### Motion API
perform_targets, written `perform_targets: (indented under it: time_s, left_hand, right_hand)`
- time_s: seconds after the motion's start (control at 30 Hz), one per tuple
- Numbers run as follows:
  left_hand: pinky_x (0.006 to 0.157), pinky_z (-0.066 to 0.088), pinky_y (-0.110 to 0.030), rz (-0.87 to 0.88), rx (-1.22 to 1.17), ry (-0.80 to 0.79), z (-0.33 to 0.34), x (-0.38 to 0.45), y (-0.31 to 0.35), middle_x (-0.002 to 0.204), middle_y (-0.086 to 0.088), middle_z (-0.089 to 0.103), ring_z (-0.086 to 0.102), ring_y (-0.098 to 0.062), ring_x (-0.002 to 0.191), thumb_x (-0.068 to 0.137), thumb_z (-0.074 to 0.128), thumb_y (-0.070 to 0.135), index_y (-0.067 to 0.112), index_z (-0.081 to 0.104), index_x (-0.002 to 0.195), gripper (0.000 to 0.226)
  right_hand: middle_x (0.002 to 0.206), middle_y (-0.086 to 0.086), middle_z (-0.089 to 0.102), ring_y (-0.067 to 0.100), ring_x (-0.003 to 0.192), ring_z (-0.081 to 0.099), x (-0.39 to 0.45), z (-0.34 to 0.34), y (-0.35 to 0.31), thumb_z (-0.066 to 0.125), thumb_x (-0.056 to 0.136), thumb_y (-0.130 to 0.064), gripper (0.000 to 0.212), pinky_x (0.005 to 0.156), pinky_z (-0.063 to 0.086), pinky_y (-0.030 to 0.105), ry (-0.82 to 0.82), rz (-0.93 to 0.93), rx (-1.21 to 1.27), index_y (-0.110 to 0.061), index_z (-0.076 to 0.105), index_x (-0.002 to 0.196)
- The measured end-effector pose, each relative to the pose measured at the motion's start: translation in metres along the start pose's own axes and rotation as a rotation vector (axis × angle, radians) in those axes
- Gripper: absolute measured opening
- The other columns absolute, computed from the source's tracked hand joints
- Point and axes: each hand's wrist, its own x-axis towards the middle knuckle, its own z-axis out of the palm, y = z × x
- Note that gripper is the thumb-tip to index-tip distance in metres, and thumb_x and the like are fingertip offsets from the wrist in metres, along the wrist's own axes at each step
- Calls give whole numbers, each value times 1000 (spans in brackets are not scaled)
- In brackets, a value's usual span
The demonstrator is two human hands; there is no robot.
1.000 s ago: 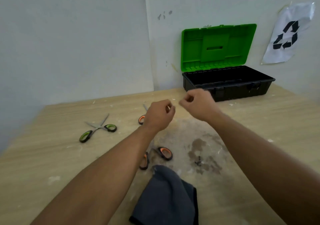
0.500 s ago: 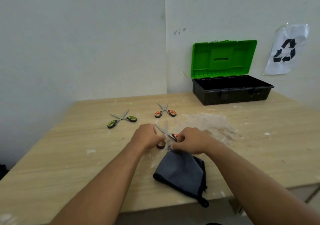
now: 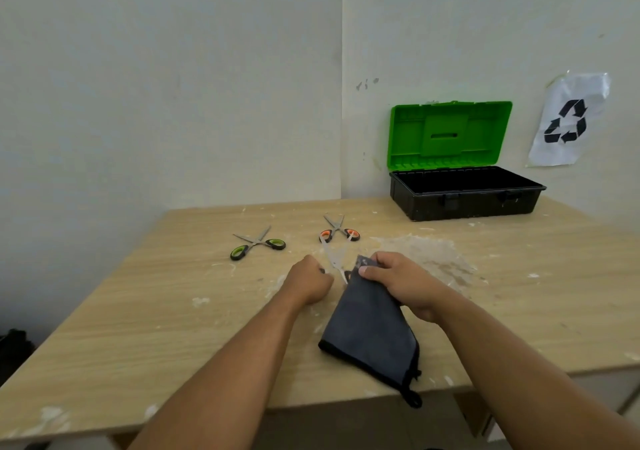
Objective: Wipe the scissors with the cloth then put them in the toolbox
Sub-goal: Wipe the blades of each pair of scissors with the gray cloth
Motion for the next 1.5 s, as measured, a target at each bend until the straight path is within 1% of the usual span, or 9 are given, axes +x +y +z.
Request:
perform_targets:
  time_s: [0.2,0.3,0.53,0.67,0.8,0.9,1.1,1.3,1.5]
  left_hand:
    - [63,39,-33,-68,-301,20,-9,-1,-6,82,-4,54,50,-19,71,94,49,23,15,54,91,10]
    - [52,40,-29,-96,-462,-3,-16,-2,-8,77,-4,51,53,-17,62,98,55,30,15,50,93,17]
    - [52,34,-29,4,-475,54,-36,-3,-16,72,-6,52,39,-17,52,96,65,28,9,51,84,26]
    - [53,33,-29,38,-470,57,-41,-4,-14,77,-6,50,38,-17,57,92,70,30,10,52,89,26]
    - [56,30,-32,81,-490,68,-38,-6,-11,73,-5,45,34,-17,55,88,75,29,11,52,87,29]
    - [63,30,-36,107,-495,64,-36,-8,-11,74,-5,45,35,-18,59,84,79,31,11,53,88,33]
    - [66,32,-38,163,-446,64,-33,-9,-9,77,-7,44,37,-20,67,82,81,34,8,55,89,37]
    - [61,35,-30,165,-356,73,-33,-7,-6,77,0,49,43,-16,67,78,82,40,11,60,89,39]
    - [58,31,-29,152,-323,82,-29,-7,-13,70,2,47,41,-16,62,73,86,41,13,57,79,40]
  right_hand:
    - [96,18,74,26,83,71,11,-2,-11,65,96,-24,27,73,58,39,-7,45,311,0,65,109]
    - [99,20,75,31,87,73,15,-5,-18,71,91,-24,32,78,59,42,11,138,456,1,68,111]
    - [97,13,77,28,89,72,25,-17,-27,68,91,-25,25,76,58,37,75,96,580,-3,73,102]
    - [71,2,70,20,74,66,37,-15,-32,63,94,-29,19,69,53,32,261,-127,313,-13,65,86]
    - [78,-2,57,9,70,56,48,-9,-32,68,88,-31,18,59,44,26,404,-268,-52,-21,53,89]
    - [91,-13,55,3,74,57,49,-6,-27,67,86,-21,24,56,41,15,329,-461,-294,-30,48,99]
    - [113,-7,54,6,94,52,55,0,-21,57,98,-25,26,81,43,22,48,-753,-683,-26,56,124]
    - [119,0,53,17,102,51,63,7,-17,49,102,-26,42,85,44,34,23,-793,-943,-29,52,143]
    - [111,-1,54,18,95,52,59,4,-20,44,100,-32,38,81,44,39,55,-815,-1099,-38,59,135]
